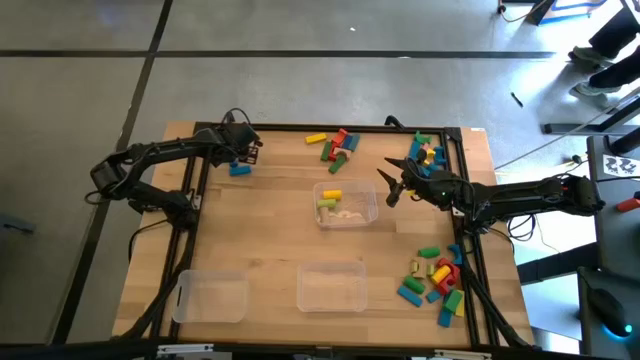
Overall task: Sort blocks by size
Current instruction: Put the blue cylindrical block into the top transparent bin
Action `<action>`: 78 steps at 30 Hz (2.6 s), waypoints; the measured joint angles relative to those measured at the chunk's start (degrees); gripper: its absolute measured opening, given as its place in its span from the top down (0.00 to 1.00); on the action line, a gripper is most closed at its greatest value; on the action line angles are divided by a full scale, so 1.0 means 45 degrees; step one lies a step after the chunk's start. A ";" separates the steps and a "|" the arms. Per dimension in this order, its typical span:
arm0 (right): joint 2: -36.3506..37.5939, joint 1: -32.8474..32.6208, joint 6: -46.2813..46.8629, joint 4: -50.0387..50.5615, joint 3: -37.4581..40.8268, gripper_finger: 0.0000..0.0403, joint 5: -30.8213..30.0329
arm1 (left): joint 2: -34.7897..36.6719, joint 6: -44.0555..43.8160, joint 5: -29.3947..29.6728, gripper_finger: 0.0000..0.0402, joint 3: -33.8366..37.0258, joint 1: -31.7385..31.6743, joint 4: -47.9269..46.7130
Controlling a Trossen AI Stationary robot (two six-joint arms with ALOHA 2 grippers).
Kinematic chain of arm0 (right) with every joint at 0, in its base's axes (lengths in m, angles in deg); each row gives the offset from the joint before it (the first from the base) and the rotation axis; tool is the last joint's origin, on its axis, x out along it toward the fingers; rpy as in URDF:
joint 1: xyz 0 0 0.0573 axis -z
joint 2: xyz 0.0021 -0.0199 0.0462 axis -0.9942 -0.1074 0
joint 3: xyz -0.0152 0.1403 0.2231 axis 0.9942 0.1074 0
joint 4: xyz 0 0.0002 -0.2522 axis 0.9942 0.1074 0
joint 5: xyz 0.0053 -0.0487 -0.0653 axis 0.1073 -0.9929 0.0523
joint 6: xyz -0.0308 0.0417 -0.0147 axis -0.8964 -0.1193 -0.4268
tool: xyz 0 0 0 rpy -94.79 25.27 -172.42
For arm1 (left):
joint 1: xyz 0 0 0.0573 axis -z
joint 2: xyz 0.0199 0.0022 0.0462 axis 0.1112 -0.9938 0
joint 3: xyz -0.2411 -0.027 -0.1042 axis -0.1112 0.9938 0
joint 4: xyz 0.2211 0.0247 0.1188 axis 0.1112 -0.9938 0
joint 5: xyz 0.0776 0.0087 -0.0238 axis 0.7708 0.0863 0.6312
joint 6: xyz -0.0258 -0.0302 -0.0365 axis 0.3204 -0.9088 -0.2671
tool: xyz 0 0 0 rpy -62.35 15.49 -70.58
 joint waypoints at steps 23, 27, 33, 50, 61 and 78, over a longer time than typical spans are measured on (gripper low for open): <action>0.0000 -0.0005 0.0002 0.0000 0.0000 0.54 0.0000 | -0.2136 0.1003 -0.1646 0.38 0.1105 -0.1633 0.2412; 0.0005 -0.0004 0.0002 0.0000 0.0000 0.54 0.0000 | -0.2365 0.0920 -0.1646 0.38 0.1052 -0.1675 0.2395; 0.0000 0.0000 0.0002 0.0000 0.0000 0.54 -0.0005 | -0.2380 0.0915 -0.1653 0.38 0.1052 -0.1651 0.2353; 0.0002 -0.0001 0.0002 0.0000 0.0000 0.54 -0.0002 | -0.2404 0.1231 -0.1802 0.69 0.1062 -0.1646 0.2397; 0.0004 -0.0001 0.0002 0.0000 0.0000 0.54 -0.0001 | -0.2448 0.1974 -0.3066 0.67 0.0238 -0.1554 0.2390; 0.0002 -0.0002 0.0002 0.0000 0.0000 0.54 -0.0005 | -0.2438 0.2444 -0.4643 0.66 -0.2116 0.1397 0.2856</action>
